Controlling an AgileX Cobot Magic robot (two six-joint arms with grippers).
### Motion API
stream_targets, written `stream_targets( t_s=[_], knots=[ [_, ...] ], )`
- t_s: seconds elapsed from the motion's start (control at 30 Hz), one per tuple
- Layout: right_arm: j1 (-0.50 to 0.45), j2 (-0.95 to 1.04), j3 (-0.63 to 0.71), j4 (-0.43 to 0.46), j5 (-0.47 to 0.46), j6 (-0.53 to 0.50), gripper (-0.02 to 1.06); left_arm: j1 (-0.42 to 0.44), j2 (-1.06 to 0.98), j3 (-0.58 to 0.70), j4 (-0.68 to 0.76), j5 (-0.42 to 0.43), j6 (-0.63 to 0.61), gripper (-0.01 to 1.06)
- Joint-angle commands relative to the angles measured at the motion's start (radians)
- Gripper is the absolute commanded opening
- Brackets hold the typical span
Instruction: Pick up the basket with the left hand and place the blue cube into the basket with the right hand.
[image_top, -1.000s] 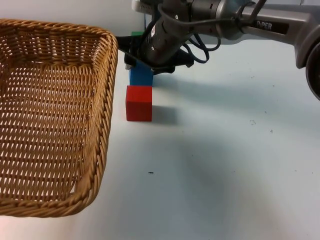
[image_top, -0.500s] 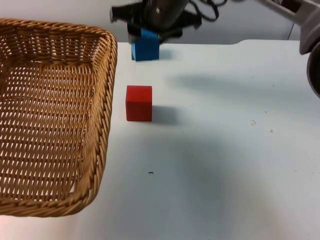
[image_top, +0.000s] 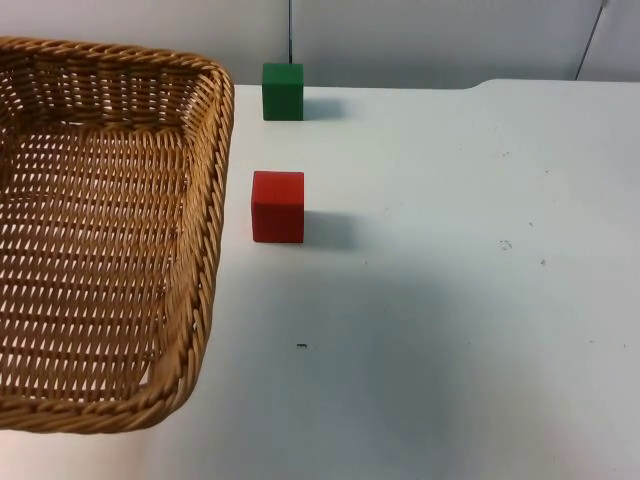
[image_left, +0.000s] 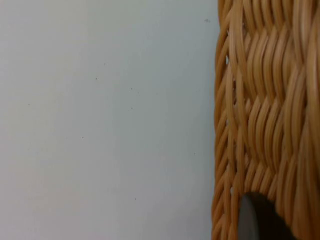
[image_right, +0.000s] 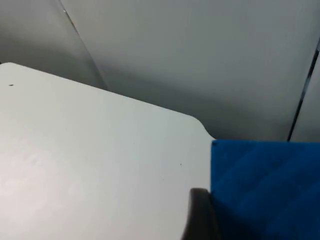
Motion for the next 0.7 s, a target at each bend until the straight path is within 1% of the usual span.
stream_targets(
  t_s=[0.0,0.03,0.07,0.2,0.3,0.4,0.43,0.53,0.57,0.6,0.67],
  knots=[
    [0.013,-0.034,0.003,0.015,0.011,-0.018,0.00,0.000,-0.003,-0.006,-0.036,0.007,-0.001,0.00],
    [0.019,-0.057,0.013,-0.005,0.013,-0.020,0.00,0.000,-0.003,-0.006,-0.036,0.007,-0.001,0.00],
    [0.019,-0.057,0.013,-0.005,0.013,-0.020,0.00,0.000,-0.003,-0.006,-0.036,0.007,-0.001,0.00],
    [0.030,-0.133,0.069,-0.095,0.035,-0.020,0.00,0.000,-0.003,-0.006,-0.039,0.005,-0.001,0.00],
    [0.042,-0.162,0.104,-0.094,0.044,-0.032,0.00,-0.006,-0.003,-0.006,-0.039,0.005,-0.001,0.00],
    [0.090,-0.225,0.207,-0.126,0.030,-0.045,0.00,-0.005,-0.003,-0.006,-0.039,0.001,-0.001,0.00],
    [0.090,-0.225,0.207,-0.126,0.030,-0.045,0.00,-0.005,-0.003,-0.006,-0.039,0.001,-0.001,0.00],
    [0.159,-0.329,0.400,-0.258,0.012,-0.038,0.00,-0.005,-0.003,-0.006,-0.039,0.001,-0.001,0.00],
    [0.175,-0.359,0.458,-0.281,0.008,-0.038,0.00,-0.005,-0.003,-0.006,-0.039,0.001,-0.001,0.00],
    [0.175,-0.359,0.458,-0.281,0.008,-0.038,0.00,-0.005,-0.003,-0.006,-0.039,0.001,-0.001,0.00],
    [0.218,-0.425,0.558,-0.298,-0.007,-0.042,0.00,-0.005,-0.003,-0.006,-0.039,0.001,-0.001,0.00]
  ],
)
